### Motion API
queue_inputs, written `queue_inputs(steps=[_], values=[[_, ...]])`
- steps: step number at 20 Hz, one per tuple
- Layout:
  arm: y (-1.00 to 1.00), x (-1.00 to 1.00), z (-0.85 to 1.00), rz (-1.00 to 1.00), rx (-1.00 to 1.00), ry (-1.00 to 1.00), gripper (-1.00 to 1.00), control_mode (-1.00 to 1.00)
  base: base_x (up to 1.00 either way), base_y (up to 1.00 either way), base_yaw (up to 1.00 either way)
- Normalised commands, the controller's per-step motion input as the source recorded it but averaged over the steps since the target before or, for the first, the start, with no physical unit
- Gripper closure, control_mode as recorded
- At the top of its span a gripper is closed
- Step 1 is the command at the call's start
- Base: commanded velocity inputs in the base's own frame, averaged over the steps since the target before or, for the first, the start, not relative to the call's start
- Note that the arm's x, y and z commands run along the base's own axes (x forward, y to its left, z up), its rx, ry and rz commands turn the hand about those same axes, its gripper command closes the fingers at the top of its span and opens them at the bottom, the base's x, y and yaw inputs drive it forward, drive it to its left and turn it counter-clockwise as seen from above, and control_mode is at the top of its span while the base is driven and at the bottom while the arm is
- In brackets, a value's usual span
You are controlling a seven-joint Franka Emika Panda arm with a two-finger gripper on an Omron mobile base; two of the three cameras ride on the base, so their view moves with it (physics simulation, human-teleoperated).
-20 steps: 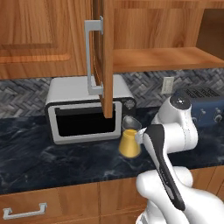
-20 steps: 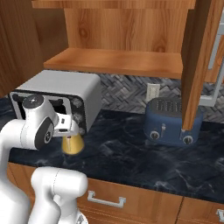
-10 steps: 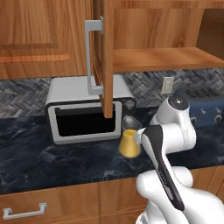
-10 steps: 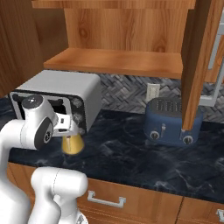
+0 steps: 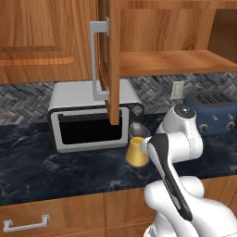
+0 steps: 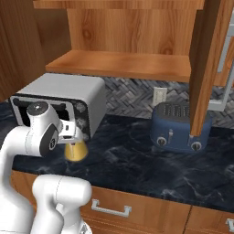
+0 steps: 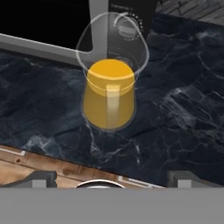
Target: There is a tray on the dining counter. Grab the cup, mug, and pitcher and place them on the tray. The pitcher may be placed next to the tray if it cannot fit the tray.
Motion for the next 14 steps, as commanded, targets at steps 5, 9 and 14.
queue_inputs(steps=[5, 9, 14], values=[[0.0, 0.18, -0.11, 0.0, 0.0, 0.0, -1.0, -1.0, 0.0, 0.0, 0.0], [0.03, 0.21, -0.1, 0.0, 0.0, 0.0, -1.0, -1.0, 0.0, 0.0, 0.0], [0.04, 0.22, -0.11, 0.0, 0.0, 0.0, -1.0, -1.0, 0.0, 0.0, 0.0]])
